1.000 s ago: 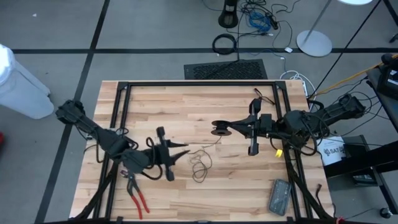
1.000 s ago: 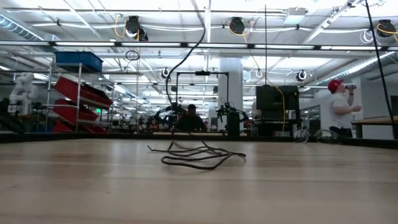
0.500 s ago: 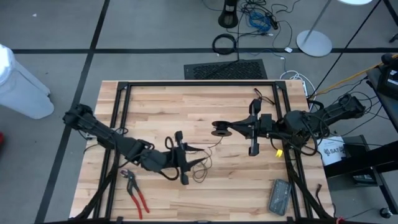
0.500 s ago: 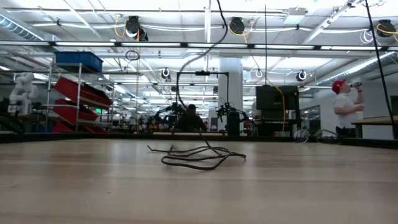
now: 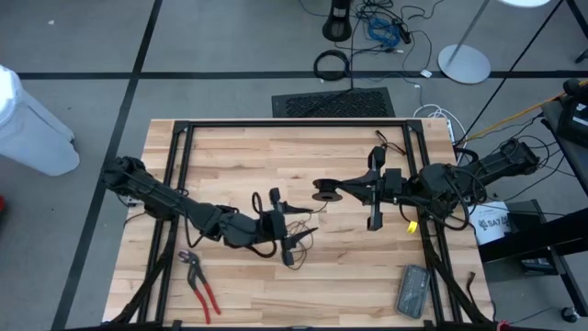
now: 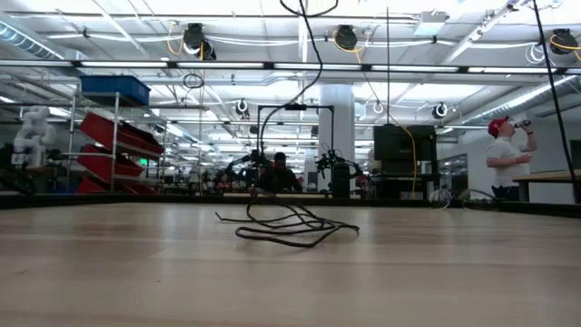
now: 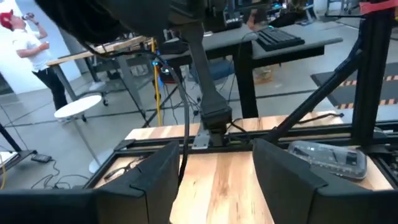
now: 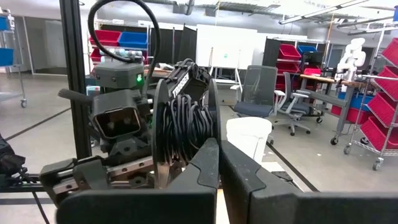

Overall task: Coil cords
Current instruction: Uncoil the black wire from the black spool

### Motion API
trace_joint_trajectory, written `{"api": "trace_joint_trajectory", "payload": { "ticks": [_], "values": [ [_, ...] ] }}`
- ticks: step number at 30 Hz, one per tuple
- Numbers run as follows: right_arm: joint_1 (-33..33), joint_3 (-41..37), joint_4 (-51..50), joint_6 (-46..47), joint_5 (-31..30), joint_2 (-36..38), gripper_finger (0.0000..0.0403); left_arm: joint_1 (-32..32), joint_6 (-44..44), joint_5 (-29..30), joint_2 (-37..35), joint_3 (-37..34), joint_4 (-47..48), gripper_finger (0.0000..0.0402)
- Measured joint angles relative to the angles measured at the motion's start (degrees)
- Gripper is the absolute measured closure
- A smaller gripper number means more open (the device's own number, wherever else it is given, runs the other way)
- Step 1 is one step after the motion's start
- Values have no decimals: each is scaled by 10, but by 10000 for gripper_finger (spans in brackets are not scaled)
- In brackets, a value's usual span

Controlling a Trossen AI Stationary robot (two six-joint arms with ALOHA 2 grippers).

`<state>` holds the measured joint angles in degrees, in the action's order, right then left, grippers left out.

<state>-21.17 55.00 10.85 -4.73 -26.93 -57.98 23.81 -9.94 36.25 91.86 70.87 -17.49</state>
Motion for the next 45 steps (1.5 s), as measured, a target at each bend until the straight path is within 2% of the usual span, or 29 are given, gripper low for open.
{"api": "trace_joint_trajectory", "payload": {
  "ticks": [6,18,28,39,45],
  "values": [
    [0,0,0,0,0,0,403,-7,6,0,0,0,-51,191],
    [0,0,0,0,0,0,403,-21,21,-20,2,0,-45,191],
    [0,0,0,0,0,0,403,-29,-6,-48,10,0,-46,197],
    [0,0,0,0,0,0,403,-32,-10,-82,10,0,-44,295],
    [0,0,0,0,0,0,403,-32,-20,-82,10,0,-42,369]
  ]
}}
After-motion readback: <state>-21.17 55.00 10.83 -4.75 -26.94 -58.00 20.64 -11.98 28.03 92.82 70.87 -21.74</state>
